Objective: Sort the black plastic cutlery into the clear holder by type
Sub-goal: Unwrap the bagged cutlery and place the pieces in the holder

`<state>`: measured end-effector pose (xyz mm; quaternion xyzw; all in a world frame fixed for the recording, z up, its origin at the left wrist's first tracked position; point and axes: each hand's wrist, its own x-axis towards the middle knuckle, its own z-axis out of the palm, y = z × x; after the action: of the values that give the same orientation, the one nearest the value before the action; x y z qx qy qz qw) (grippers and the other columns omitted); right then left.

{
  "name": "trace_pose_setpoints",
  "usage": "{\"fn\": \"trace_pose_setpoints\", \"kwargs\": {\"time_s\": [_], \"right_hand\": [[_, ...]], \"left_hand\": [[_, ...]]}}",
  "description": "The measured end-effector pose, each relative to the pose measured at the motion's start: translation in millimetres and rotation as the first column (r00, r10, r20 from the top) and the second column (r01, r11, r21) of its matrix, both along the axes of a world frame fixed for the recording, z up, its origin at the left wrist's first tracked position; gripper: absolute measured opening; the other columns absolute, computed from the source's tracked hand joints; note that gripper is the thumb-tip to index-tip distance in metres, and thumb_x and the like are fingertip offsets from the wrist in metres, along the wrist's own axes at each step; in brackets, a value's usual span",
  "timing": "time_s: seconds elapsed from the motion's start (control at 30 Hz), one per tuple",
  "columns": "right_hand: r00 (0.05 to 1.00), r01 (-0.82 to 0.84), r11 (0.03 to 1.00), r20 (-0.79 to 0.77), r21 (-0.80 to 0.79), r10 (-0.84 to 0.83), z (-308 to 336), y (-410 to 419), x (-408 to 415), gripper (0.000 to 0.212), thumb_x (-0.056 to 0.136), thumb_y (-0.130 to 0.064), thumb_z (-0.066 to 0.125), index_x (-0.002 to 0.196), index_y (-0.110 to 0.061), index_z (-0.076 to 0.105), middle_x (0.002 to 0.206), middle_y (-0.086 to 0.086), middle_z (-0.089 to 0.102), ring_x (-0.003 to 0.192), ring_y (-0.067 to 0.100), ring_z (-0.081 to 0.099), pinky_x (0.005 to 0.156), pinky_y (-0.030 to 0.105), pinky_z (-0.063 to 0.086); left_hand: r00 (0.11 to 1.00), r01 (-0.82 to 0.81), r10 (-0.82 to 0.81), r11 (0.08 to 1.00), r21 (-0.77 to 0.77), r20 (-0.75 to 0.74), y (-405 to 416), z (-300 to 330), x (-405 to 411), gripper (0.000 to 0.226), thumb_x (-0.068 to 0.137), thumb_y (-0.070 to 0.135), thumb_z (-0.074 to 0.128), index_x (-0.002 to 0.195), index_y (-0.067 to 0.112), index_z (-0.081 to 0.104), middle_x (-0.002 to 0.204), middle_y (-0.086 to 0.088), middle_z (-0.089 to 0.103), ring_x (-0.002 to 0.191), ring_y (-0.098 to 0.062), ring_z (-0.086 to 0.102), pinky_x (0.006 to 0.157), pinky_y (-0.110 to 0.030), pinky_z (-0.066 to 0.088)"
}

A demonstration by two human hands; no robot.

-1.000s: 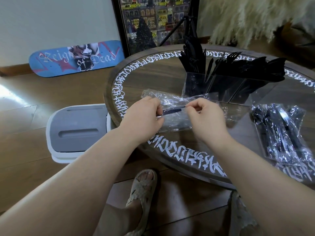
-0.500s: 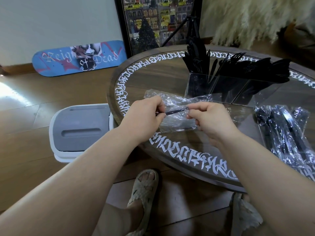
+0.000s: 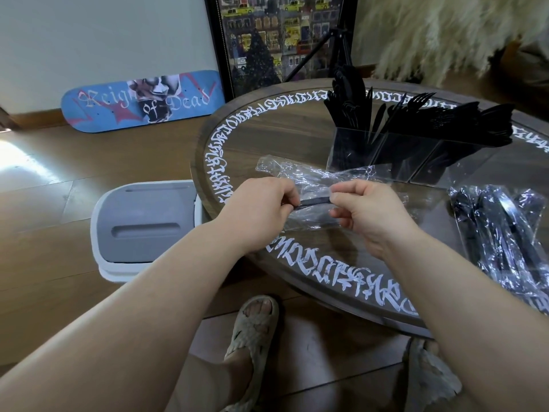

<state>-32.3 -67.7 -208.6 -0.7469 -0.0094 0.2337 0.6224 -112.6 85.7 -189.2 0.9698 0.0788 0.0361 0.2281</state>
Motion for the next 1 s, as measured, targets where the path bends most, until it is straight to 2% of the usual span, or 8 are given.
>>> {"fn": "trace_pose_setpoints", "kwargs": {"time_s": [0.2,0.33,0.4,0.5,0.6,0.73,0.87,1.0], "right_hand": [[0.995,0.039,0.996,-0.097,0.081,-0.031,0.1,0.6,0.8,0.010,0.093,-0.006,0.057,0.088,-0.011,0.064,0.081,0.007,0.066,0.061,0.011,0.055,0.051,0.021,0.043],[0.990,0.025,0.991,-0.142,0.135,-0.006,1.2,1.6,0.5,0.011,0.093,-0.004,0.057,0.088,-0.008,0.065,0.076,0.005,0.062,0.057,0.009,0.053,0.047,0.018,0.043],[0.990,0.044,0.988,-0.140,0.149,-0.023,1.1,0.7,1.1,0.011,0.091,-0.004,0.059,0.083,-0.009,0.064,0.072,0.005,0.061,0.056,0.009,0.052,0.048,0.020,0.043],[0.989,0.114,0.981,-0.114,0.158,-0.096,-0.4,-0.3,3.4,0.014,0.090,-0.006,0.062,0.077,-0.012,0.062,0.067,0.002,0.059,0.054,0.009,0.051,0.050,0.021,0.042],[0.980,0.180,0.968,-0.116,0.173,-0.161,-1.2,-1.6,5.6,0.015,0.089,-0.007,0.064,0.076,-0.013,0.061,0.068,0.001,0.058,0.053,0.007,0.050,0.049,0.021,0.042],[0.978,0.182,0.970,-0.135,0.161,-0.161,-1.5,-3.1,6.3,0.013,0.090,-0.009,0.063,0.078,-0.014,0.061,0.076,0.003,0.059,0.055,0.009,0.052,0.049,0.021,0.043],[0.983,0.108,0.987,-0.160,0.123,-0.087,-2.1,-2.9,5.3,0.013,0.093,-0.005,0.057,0.084,-0.013,0.062,0.081,0.005,0.059,0.056,0.009,0.053,0.046,0.019,0.043],[0.985,0.119,0.985,-0.142,0.124,-0.101,-0.4,-4.5,5.6,0.015,0.089,-0.004,0.063,0.078,-0.013,0.064,0.074,0.002,0.059,0.053,0.007,0.053,0.046,0.017,0.044]], "left_hand": [[0.997,-0.039,0.044,0.997,-0.062,0.070,-0.9,0.3,1.0,0.012,0.090,0.013,0.059,0.097,0.022,0.064,0.098,0.007,0.067,0.093,-0.012,0.060,0.085,-0.029,0.048],[0.996,0.003,0.004,0.997,-0.073,0.092,-3.8,0.2,-0.7,0.015,0.090,0.013,0.060,0.103,0.021,0.064,0.092,0.011,0.064,0.091,-0.008,0.060,0.079,-0.016,0.041],[0.994,-0.003,0.010,0.998,-0.065,0.111,-3.5,0.1,-0.7,0.017,0.091,0.015,0.060,0.107,0.021,0.064,0.098,0.010,0.065,0.095,-0.008,0.060,0.080,-0.015,0.039],[0.979,-0.133,0.128,0.991,0.019,0.159,3.9,-0.5,2.1,0.023,0.094,0.023,0.055,0.116,0.021,0.061,0.116,0.004,0.062,0.112,-0.016,0.053,0.091,-0.025,0.037],[0.963,-0.265,0.262,0.961,0.072,0.057,15.4,-4.4,3.9,0.033,0.098,0.026,0.044,0.128,0.018,0.053,0.129,-0.005,0.056,0.118,-0.025,0.049,0.096,-0.035,0.037],[0.952,-0.299,0.302,0.952,0.071,-0.054,22.6,-8.4,2.5,0.032,0.097,0.014,0.040,0.124,0.020,0.056,0.121,-0.003,0.063,0.110,-0.023,0.057,0.091,-0.034,0.044],[0.953,-0.301,0.302,0.951,0.071,-0.012,21.6,-6.7,3.6,0.034,0.093,0.008,0.045,0.120,0.022,0.060,0.117,0.000,0.066,0.109,-0.021,0.058,0.092,-0.034,0.048],[0.936,-0.350,0.349,0.936,0.031,0.042,28.6,-9.1,3.8,0.033,0.092,0.006,0.045,0.116,0.022,0.062,0.111,-0.001,0.068,0.104,-0.022,0.060,0.091,-0.038,0.049]]}}
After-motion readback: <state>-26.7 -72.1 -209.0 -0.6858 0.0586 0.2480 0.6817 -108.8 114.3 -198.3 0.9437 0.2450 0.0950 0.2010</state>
